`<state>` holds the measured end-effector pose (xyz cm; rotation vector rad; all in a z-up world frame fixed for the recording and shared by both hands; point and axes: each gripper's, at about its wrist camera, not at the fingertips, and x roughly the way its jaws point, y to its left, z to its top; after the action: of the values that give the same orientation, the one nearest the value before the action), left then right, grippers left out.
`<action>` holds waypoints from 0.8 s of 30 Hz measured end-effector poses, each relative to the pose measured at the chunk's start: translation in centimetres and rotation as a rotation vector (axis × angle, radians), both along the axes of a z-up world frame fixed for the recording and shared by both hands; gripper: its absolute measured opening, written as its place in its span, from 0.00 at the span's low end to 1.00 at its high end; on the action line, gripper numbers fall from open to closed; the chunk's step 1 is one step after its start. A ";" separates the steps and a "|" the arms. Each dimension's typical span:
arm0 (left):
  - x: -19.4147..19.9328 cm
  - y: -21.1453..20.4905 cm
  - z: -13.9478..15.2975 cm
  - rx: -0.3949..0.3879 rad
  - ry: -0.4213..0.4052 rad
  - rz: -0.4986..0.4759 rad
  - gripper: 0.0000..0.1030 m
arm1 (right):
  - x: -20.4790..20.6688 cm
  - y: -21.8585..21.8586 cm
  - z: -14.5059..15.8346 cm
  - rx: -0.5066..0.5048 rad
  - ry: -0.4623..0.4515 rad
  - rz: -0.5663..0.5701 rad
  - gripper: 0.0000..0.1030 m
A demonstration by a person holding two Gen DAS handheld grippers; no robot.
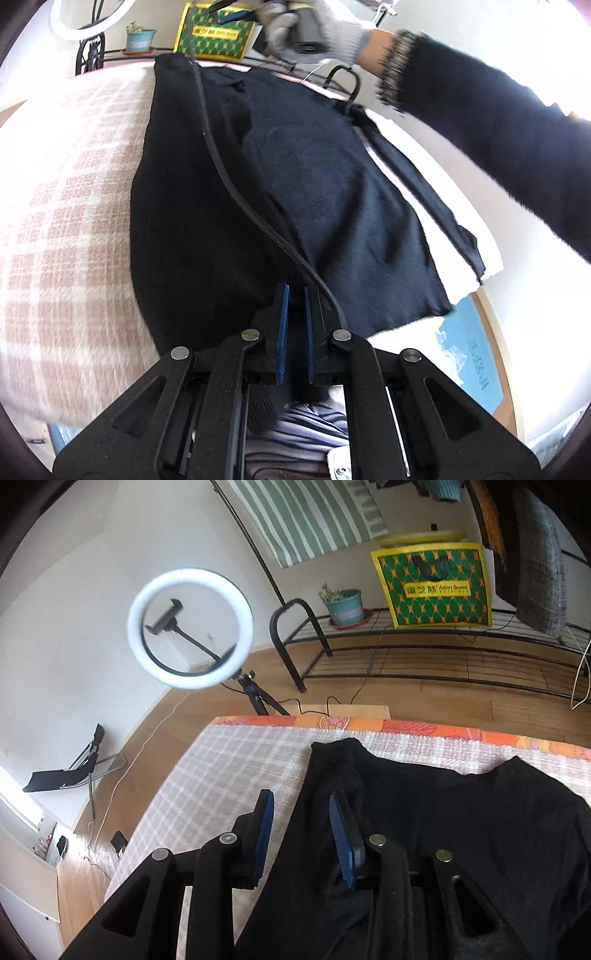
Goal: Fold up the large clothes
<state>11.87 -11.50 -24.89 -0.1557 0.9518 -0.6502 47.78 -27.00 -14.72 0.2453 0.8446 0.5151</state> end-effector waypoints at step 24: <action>-6.2 5.4 3.6 0.019 -0.032 0.196 0.30 | -37.4 -19.2 6.0 0.057 -0.049 -0.235 0.52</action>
<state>5.69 -6.07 -21.30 -0.2184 0.8985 -0.4624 10.41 -46.23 -8.73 0.3777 0.7431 0.3236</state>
